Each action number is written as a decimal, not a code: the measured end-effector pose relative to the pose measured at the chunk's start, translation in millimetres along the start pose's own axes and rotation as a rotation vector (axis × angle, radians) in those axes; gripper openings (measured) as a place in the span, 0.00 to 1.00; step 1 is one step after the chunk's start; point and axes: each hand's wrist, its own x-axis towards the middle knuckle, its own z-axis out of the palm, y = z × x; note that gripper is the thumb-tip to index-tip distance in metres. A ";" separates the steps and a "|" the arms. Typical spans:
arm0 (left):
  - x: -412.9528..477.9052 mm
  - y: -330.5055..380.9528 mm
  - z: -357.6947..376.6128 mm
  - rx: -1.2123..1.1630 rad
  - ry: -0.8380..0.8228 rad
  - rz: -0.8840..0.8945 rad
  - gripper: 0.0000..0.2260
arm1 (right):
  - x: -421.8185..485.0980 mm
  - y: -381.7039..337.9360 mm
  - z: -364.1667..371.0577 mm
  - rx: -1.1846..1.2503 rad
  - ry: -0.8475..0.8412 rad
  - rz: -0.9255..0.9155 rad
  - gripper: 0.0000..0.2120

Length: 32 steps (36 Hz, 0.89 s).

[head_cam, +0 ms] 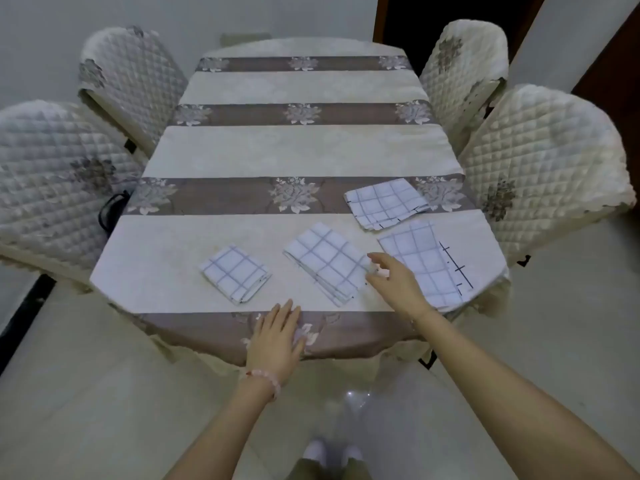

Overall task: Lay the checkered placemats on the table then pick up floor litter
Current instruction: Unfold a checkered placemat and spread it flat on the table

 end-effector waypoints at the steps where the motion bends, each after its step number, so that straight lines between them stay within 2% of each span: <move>1: -0.2 -0.2 1.2 -0.004 0.003 -0.003 0.26 | 6.5 -1.6 2.4 -0.037 -0.007 0.012 0.22; 4: 0.0 -2.1 7.3 0.026 0.013 -0.009 0.26 | 19.3 -9.7 8.2 -0.112 -0.048 0.064 0.27; 7: 1.8 -4.2 10.1 0.027 0.016 0.001 0.26 | 30.9 -8.5 16.9 -0.110 -0.003 0.134 0.26; 10: 0.4 -6.4 11.5 0.025 0.024 0.018 0.26 | 36.7 -9.2 19.6 -0.116 0.044 0.186 0.21; 12: 0.0 -5.6 11.6 0.020 0.028 0.017 0.26 | 36.5 -7.8 21.8 -0.115 0.051 0.187 0.07; 13: 0.0 -5.4 11.5 0.016 0.027 0.013 0.27 | 35.7 -6.4 22.8 -0.105 0.054 0.183 0.05; 14: 0.0 -5.0 10.8 0.008 0.029 0.011 0.27 | 34.8 -3.9 24.1 -0.094 0.060 0.181 0.10; 15: -0.5 -4.6 11.1 0.010 0.026 0.010 0.28 | 34.1 -1.6 24.2 -0.080 0.065 0.179 0.11; 17: -1.1 -3.4 10.7 0.035 0.035 0.012 0.27 | 30.9 -0.5 20.8 -0.048 0.081 0.200 0.08; 23: -2.2 -4.3 11.8 0.048 0.016 -0.006 0.27 | 11.7 0.9 1.1 0.135 0.115 0.128 0.08; 27: -2.7 1.3 2.7 0.028 -0.010 -0.025 0.26 | -11.3 -0.5 -10.2 0.445 0.157 0.144 0.06; 29: -1.8 8.7 -7.7 -0.116 0.002 -0.051 0.25 | -23.3 0.1 -12.5 0.512 0.159 0.154 0.06; 32: -4.6 24.7 -33.8 -0.737 0.092 -0.204 0.21 | -39.5 3.0 -12.4 0.510 0.131 0.144 0.06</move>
